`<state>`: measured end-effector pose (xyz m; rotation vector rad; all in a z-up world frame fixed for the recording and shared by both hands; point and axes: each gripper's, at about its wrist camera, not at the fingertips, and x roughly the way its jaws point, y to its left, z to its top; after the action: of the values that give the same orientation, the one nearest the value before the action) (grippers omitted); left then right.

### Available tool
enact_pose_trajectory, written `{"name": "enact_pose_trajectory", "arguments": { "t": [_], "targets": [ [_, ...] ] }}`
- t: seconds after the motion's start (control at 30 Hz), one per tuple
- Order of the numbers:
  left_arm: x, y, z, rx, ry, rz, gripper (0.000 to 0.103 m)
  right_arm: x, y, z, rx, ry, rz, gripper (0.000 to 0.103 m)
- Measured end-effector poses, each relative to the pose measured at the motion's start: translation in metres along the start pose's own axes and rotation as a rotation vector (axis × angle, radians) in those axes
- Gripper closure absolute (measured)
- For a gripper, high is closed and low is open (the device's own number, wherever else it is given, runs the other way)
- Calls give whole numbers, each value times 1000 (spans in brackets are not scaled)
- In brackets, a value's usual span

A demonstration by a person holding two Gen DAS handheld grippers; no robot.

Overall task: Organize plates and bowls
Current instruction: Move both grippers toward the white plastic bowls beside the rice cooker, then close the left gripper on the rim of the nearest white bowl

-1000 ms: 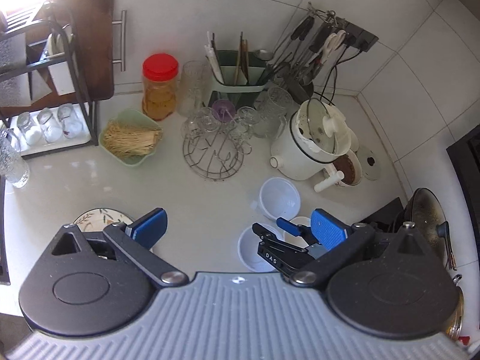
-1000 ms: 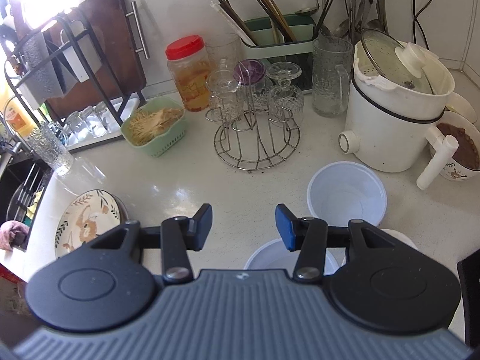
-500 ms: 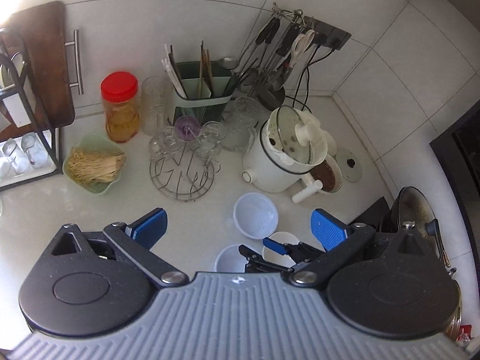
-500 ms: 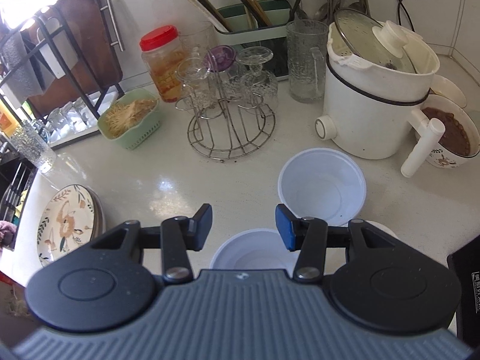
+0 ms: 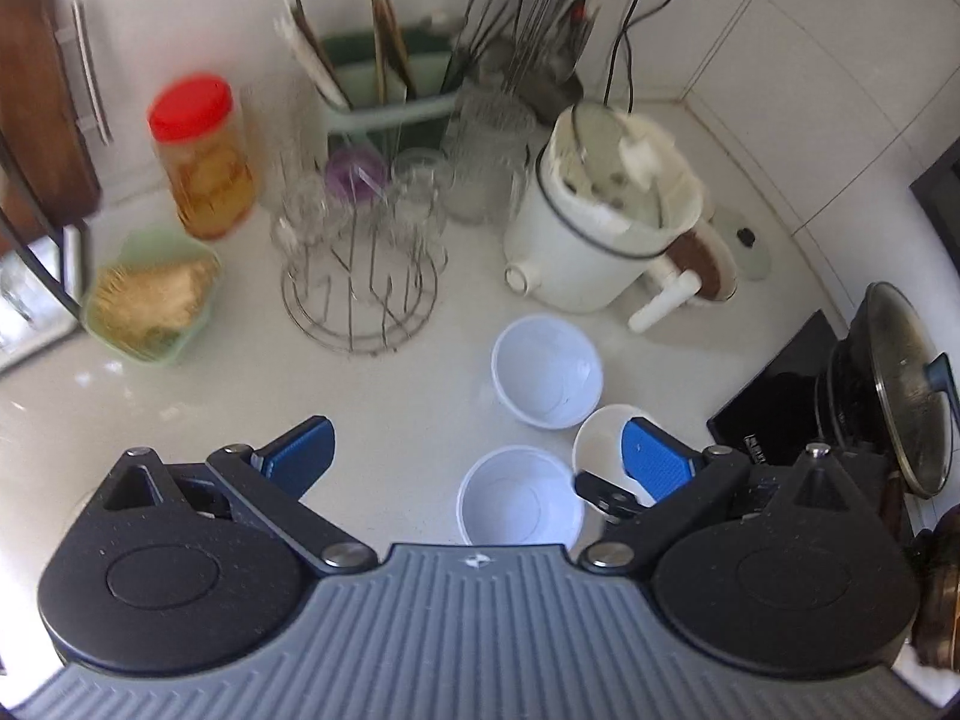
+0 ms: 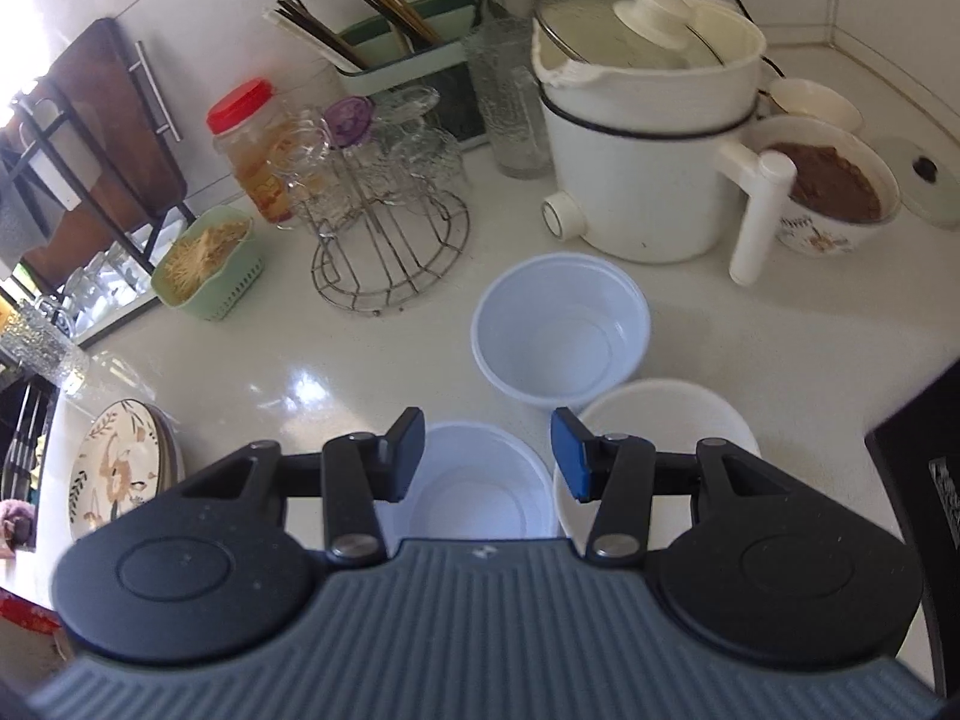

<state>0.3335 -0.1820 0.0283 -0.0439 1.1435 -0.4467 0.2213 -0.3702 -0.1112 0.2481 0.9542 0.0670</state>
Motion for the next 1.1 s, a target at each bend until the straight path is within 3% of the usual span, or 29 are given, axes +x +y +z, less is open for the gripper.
{"name": "enact_pose_trajectory", "arguments": {
  "t": [0.27, 0.7, 0.9, 1.03, 1.1],
  "targets": [
    [85, 26, -30, -26, 58, -66, 0, -1, -6, -27, 83, 48, 7, 54],
    [168, 29, -46, -43, 152, -118, 2, 26, -30, -60, 186, 176, 17, 59],
    [200, 27, -53, -36, 196, -121, 17, 43, -39, -58, 217, 199, 31, 65],
    [218, 28, -59, -46, 223, -128, 43, 50, -41, -55, 211, 202, 43, 76],
    [223, 28, -61, -57, 230, -147, 50, 53, -43, -52, 221, 198, 43, 79]
  ]
}}
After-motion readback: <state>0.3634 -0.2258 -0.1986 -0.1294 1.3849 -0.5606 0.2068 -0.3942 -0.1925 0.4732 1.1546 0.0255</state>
